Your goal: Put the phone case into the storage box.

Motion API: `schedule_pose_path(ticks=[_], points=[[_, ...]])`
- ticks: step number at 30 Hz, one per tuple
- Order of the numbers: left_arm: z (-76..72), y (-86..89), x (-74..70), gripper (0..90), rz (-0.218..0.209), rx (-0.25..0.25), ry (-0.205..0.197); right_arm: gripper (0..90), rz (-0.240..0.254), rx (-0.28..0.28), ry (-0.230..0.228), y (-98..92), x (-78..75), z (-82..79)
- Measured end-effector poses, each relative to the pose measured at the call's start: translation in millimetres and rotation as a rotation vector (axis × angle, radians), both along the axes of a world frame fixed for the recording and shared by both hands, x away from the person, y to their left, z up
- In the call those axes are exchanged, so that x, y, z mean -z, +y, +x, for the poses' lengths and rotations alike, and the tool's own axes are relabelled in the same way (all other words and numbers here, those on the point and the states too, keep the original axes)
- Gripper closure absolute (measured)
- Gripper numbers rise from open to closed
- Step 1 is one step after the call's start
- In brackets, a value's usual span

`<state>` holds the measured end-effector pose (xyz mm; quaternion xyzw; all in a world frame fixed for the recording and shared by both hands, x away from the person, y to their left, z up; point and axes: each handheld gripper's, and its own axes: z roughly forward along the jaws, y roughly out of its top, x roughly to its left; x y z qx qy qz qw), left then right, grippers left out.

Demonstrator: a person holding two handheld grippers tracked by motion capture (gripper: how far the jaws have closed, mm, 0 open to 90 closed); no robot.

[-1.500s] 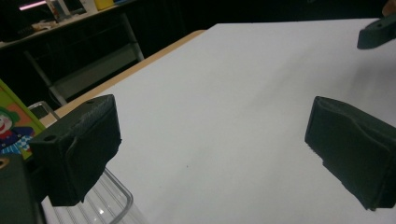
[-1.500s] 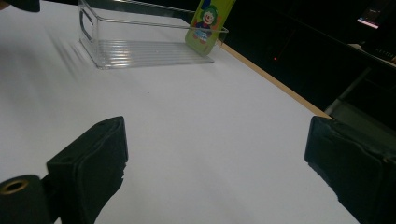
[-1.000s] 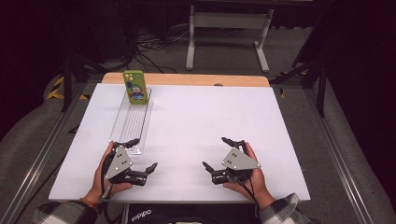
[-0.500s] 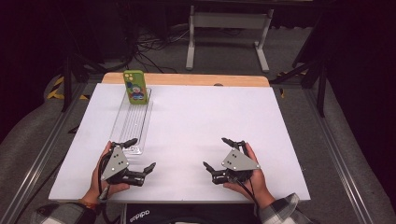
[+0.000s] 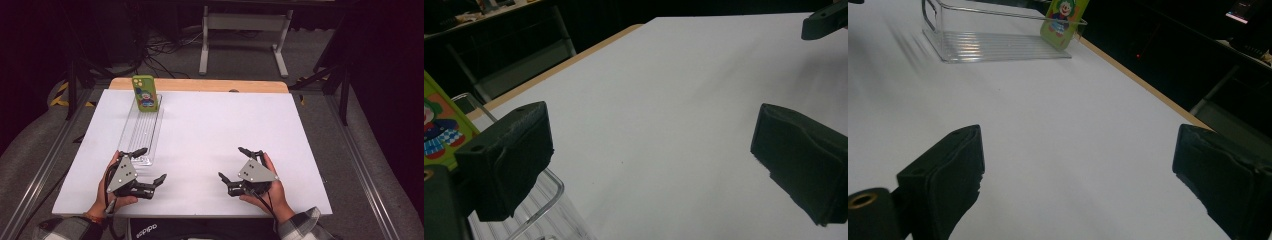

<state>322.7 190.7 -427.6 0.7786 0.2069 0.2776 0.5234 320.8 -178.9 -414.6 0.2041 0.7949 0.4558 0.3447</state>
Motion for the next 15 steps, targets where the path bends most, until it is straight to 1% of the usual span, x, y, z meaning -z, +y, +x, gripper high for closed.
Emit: schedule_pose_path(ticks=[1,2,3,4,6,8,12,15], points=[[0.1,0.0,-0.1,4.0,0.0,0.0,-0.001,7.0,0.003,0.002,-0.001,-0.7,-0.3,0.6],[0.2,-0.1,0.3,4.0,-0.007,0.001,0.007,6.9,0.003,0.002,0.0,-0.9,-0.4,0.9],[0.9,-0.2,0.5,4.0,-0.006,-0.004,0.001,7.0,0.001,0.003,0.004,-0.9,-0.4,1.0],[1.0,-0.7,1.1,4.0,-0.013,-0.003,0.012,7.0,-0.003,0.003,0.001,-0.9,-0.4,1.2],[1.4,-0.4,0.9,4.3,-0.01,-0.002,0.016,7.1,0.0,0.003,0.003,-1.2,-0.7,1.2],[1.3,-0.3,0.3,4.4,-0.006,-0.001,0.004,7.1,0.0,0.004,0.003,-1.4,-0.9,1.2],[0.5,0.0,-0.5,4.4,-0.009,0.0,0.011,7.1,-0.003,0.004,0.003,-1.0,-0.2,1.6],[1.2,0.3,-1.1,4.4,-0.008,-0.001,0.008,7.0,-0.001,0.002,0.008,-0.7,-0.4,1.7]])
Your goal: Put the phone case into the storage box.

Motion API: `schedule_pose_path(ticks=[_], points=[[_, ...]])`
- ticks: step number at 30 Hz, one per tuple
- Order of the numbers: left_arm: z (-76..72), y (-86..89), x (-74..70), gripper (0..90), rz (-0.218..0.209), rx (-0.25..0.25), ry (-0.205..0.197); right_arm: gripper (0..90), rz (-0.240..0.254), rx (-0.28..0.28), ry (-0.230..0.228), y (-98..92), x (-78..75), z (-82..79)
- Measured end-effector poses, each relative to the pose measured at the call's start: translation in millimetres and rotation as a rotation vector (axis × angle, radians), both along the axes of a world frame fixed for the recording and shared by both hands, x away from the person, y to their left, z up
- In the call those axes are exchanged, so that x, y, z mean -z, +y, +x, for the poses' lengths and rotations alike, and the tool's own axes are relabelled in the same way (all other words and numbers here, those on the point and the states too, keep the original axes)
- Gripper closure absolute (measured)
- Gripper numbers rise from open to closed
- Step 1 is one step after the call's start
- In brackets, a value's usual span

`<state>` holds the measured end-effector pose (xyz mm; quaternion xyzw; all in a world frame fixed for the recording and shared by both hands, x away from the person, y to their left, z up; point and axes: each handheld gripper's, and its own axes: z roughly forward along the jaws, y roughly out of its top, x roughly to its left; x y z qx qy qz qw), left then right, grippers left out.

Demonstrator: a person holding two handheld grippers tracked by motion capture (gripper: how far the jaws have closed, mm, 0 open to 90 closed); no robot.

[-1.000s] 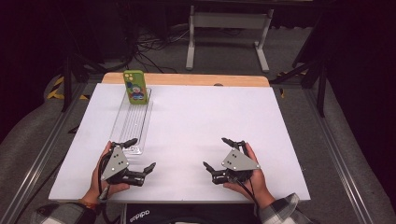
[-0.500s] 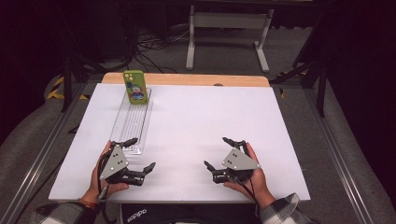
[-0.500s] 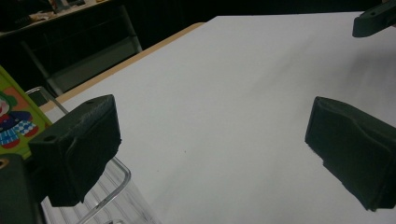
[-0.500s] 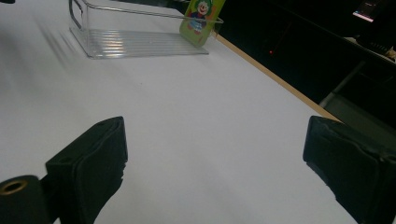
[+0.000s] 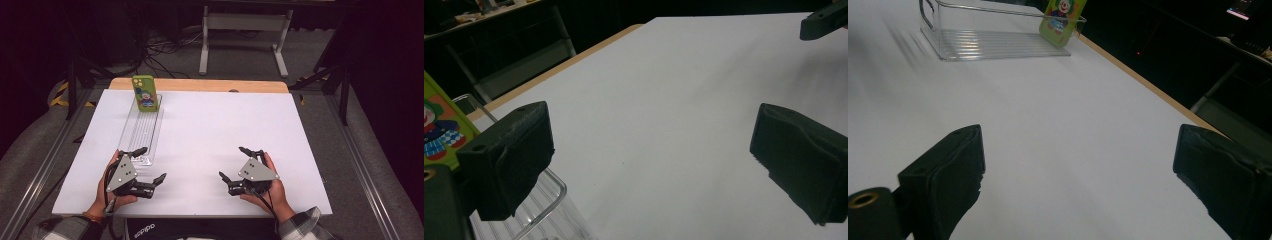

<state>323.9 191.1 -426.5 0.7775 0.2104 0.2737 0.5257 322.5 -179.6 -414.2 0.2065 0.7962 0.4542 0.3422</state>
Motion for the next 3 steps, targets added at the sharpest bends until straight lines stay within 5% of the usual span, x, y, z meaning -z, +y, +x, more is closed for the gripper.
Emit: schedule_pose_path(ticks=[3], points=[[0.4,-0.5,-0.5,4.4,-0.006,0.001,-0.001,6.8,0.004,0.0,0.012,-0.1,-0.7,0.4]])
